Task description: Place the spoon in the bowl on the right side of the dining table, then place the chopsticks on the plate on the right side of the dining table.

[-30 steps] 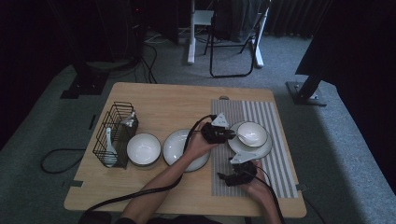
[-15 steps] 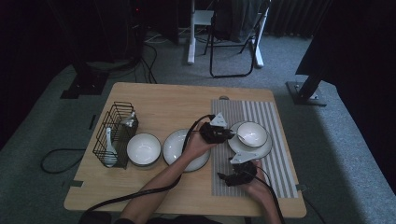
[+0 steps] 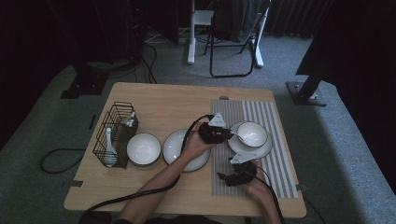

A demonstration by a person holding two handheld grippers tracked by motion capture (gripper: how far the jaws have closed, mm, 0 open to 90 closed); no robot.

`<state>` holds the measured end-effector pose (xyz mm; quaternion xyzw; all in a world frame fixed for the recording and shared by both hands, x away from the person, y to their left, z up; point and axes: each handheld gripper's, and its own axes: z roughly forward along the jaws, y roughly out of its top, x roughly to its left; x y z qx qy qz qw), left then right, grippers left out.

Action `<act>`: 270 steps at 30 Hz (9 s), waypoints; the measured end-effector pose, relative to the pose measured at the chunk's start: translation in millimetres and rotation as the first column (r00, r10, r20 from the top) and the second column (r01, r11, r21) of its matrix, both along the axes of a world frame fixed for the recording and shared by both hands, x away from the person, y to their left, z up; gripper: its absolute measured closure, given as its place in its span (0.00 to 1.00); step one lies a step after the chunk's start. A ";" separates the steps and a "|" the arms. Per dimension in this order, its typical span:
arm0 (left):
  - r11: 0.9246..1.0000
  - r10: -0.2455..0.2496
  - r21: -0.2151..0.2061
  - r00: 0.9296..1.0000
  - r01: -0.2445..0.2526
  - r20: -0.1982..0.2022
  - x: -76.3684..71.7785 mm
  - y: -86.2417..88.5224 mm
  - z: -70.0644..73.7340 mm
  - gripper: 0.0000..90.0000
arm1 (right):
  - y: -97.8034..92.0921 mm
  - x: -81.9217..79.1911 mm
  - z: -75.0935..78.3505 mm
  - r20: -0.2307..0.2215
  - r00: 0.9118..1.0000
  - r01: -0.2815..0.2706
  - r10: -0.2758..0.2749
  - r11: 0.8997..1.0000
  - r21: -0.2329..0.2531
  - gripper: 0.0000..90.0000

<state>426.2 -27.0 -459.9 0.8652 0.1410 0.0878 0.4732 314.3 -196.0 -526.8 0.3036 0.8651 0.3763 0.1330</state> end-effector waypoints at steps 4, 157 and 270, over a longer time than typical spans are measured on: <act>1.000 -0.004 0.003 1.000 0.004 0.006 -0.7 0.3 1.5 0.85 | 0.0 0.0 0.0 0.000 1.000 0.000 0.000 1.000 0.000 0.22; 0.996 -0.059 -0.058 0.998 0.061 0.029 -45.3 186.2 172.0 0.65 | 0.0 0.0 0.0 0.001 1.000 0.001 -0.001 1.000 0.000 0.22; 0.930 0.366 0.064 0.922 -0.361 -0.125 20.0 310.7 98.1 0.67 | 0.0 -0.1 0.0 0.000 1.000 0.001 -0.001 1.000 0.000 0.22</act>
